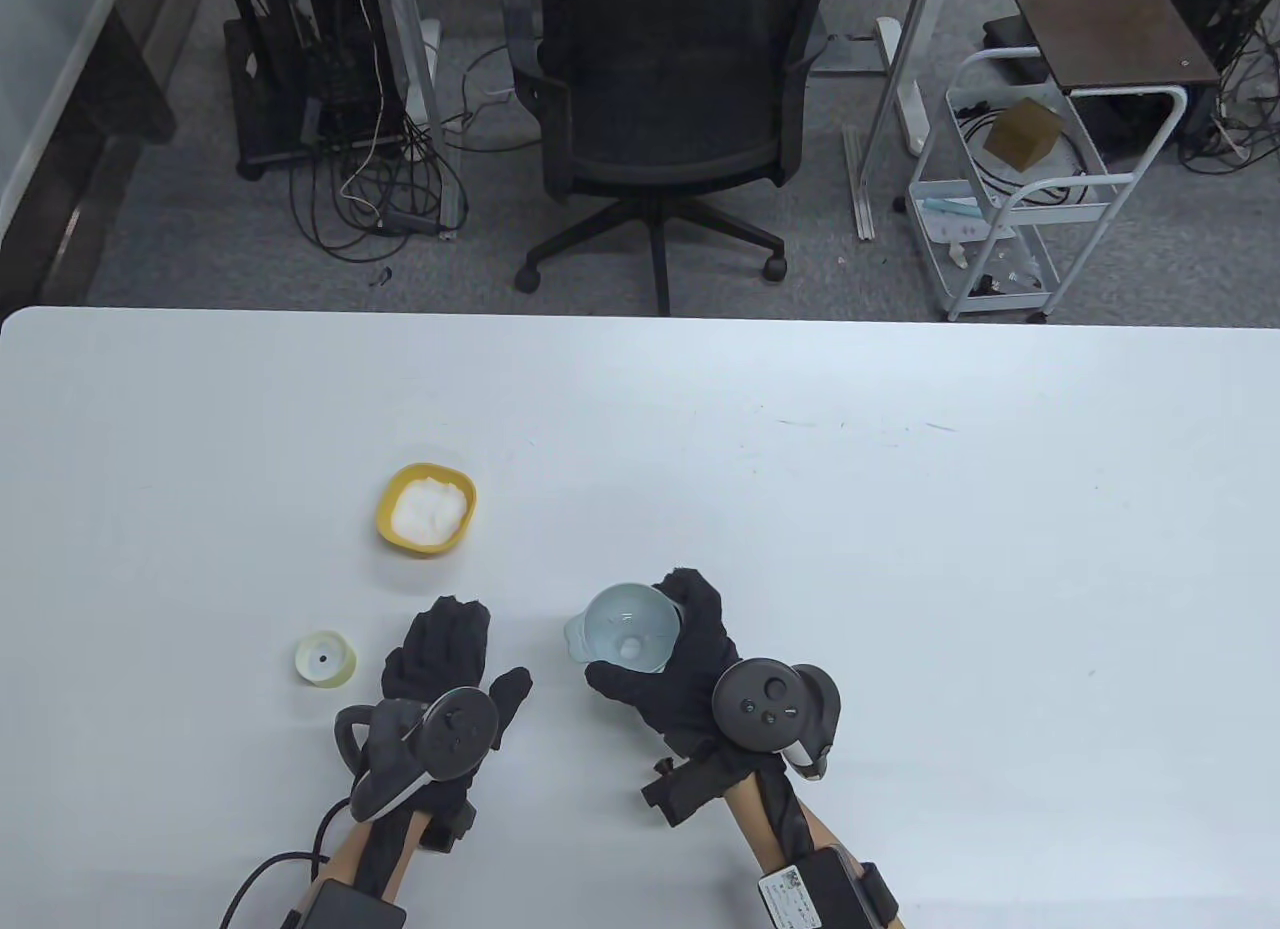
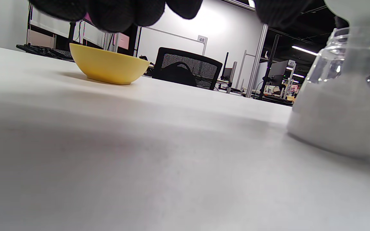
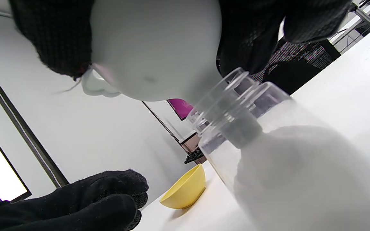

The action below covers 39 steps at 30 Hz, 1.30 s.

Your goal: Unscrew the press dispenser and pour salt into it

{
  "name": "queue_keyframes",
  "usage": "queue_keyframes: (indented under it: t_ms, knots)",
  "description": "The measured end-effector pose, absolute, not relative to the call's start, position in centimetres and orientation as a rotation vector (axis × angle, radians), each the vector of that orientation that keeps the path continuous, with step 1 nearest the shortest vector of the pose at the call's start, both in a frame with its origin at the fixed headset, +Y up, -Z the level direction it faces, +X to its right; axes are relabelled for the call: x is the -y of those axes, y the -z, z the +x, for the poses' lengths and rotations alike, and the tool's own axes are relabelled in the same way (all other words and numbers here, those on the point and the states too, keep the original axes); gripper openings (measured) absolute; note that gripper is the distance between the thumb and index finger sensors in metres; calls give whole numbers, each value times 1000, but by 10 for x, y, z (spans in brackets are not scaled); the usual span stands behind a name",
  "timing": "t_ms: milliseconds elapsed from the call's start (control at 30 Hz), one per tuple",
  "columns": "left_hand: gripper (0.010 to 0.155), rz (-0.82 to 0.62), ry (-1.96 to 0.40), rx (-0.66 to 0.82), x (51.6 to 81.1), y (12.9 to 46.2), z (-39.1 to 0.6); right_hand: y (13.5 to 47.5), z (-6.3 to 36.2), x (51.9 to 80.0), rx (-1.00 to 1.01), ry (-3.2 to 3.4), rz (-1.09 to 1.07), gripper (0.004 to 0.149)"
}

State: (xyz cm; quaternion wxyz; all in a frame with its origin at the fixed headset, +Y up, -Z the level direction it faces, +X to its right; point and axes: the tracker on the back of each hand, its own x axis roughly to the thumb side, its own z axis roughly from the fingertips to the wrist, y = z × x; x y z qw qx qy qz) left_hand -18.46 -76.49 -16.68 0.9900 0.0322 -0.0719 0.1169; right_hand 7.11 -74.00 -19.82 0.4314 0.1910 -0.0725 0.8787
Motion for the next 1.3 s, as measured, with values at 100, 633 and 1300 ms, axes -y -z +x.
queue_keyframes:
  t_ms: [100, 633, 1300]
  knots:
    - [91, 65, -235, 144, 765, 167, -185, 198, 71, 739, 182, -2185, 479, 114]
    - [91, 65, -221, 149, 765, 166, -183, 200, 71, 753, 148, -2245, 489, 113]
    - [91, 63, -223, 149, 765, 166, -183, 198, 73, 739, 181, -2179, 487, 114]
